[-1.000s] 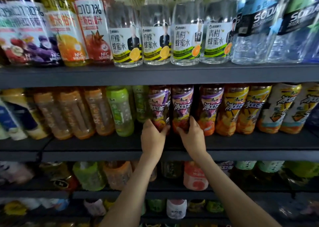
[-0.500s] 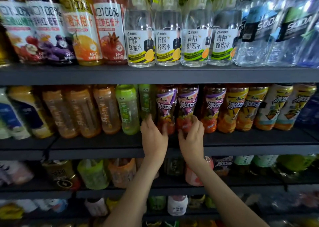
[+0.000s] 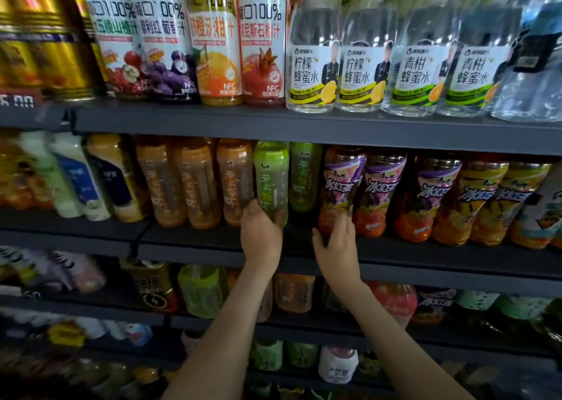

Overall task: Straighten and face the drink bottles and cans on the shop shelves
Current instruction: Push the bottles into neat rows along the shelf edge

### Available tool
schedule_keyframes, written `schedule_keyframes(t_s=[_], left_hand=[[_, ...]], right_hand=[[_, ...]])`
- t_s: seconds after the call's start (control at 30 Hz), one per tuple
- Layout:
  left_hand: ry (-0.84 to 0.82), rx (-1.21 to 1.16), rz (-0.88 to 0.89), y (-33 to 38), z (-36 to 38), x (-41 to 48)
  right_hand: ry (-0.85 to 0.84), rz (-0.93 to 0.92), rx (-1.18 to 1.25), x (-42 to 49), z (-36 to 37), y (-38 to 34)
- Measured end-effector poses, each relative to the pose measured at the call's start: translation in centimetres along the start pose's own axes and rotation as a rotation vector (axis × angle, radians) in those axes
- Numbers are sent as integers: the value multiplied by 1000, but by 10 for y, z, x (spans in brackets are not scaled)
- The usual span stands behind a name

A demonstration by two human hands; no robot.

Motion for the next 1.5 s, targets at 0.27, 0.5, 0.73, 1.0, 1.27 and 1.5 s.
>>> schedule_keyframes(t_s=[0.27, 0.5, 0.73, 1.0, 1.27, 1.5], left_hand=[[54, 0, -4, 3, 3, 2], [32, -24, 41, 0, -7, -11], [115, 168, 186, -31, -60, -28], [146, 298, 173, -111, -125, 5], [0, 43, 81, -161, -124, 50], [-78, -108, 114, -176, -117, 59]], right_hand=[[-24, 17, 7, 3, 3, 0], [-95, -44, 81, -7, 6, -10], [-280, -159, 77, -31, 38, -47], [-460, -272, 35, -48, 97, -100], [-155, 54, 45, -39, 157, -137], [92, 268, -39, -39, 177, -157]])
Point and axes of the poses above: each hand's wrist, its own x-axis towards the middle knuckle, its own z-axis out of the palm, y = z × x, the point moved 6 cm from there along x, towards the middle knuckle, and after that the axes turned 11 degrees about z, right-handed, at the moved point
